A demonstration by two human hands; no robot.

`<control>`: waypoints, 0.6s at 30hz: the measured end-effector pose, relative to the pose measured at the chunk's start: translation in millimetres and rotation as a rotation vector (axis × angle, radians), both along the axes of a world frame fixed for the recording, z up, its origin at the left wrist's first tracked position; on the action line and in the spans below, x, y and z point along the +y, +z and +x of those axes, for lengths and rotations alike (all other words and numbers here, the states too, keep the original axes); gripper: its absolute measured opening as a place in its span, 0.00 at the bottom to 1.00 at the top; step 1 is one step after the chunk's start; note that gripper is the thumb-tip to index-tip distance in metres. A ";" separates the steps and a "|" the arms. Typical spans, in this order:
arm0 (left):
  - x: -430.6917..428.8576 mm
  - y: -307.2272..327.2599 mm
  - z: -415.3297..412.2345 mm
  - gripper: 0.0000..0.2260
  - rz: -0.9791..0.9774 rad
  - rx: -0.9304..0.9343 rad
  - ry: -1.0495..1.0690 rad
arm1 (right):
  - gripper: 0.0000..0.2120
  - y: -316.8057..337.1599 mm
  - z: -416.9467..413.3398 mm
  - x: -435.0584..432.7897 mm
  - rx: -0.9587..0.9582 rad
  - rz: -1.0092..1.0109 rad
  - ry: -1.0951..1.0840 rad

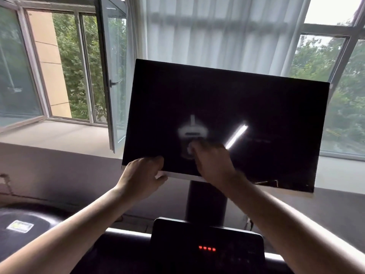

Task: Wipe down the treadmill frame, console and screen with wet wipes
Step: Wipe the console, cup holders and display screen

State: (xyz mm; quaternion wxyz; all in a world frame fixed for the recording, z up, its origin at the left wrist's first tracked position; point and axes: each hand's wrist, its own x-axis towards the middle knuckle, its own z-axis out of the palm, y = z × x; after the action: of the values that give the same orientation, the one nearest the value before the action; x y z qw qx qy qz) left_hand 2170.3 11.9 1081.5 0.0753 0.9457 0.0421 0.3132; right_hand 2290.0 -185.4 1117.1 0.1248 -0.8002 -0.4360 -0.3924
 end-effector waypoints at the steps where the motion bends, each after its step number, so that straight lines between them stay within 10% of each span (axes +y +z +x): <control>1: 0.4 -0.6 -0.7 0.13 -0.006 -0.010 -0.006 | 0.09 -16.7 -7.6 -4.2 -0.005 -0.090 0.048; 5: -0.5 -2.5 -2.2 0.12 -0.030 -0.020 -0.017 | 0.03 -23.0 -6.3 -37.3 -0.140 -0.300 0.093; 11: -4.9 -0.7 -1.7 0.16 -0.005 -0.028 -0.007 | 0.05 22.4 12.0 -19.1 -0.035 0.126 -0.101; 18: -14.9 4.2 -3.5 0.18 -0.011 -0.001 0.044 | 0.04 -34.7 -8.7 -42.6 -0.104 -0.292 0.103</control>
State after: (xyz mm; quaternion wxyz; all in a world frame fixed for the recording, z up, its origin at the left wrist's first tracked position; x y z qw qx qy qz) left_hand 2166.8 -3.0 1085.7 0.0735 0.9440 0.0645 0.3150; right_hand 2281.2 -228.0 1082.4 0.0044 -0.7651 -0.5349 -0.3585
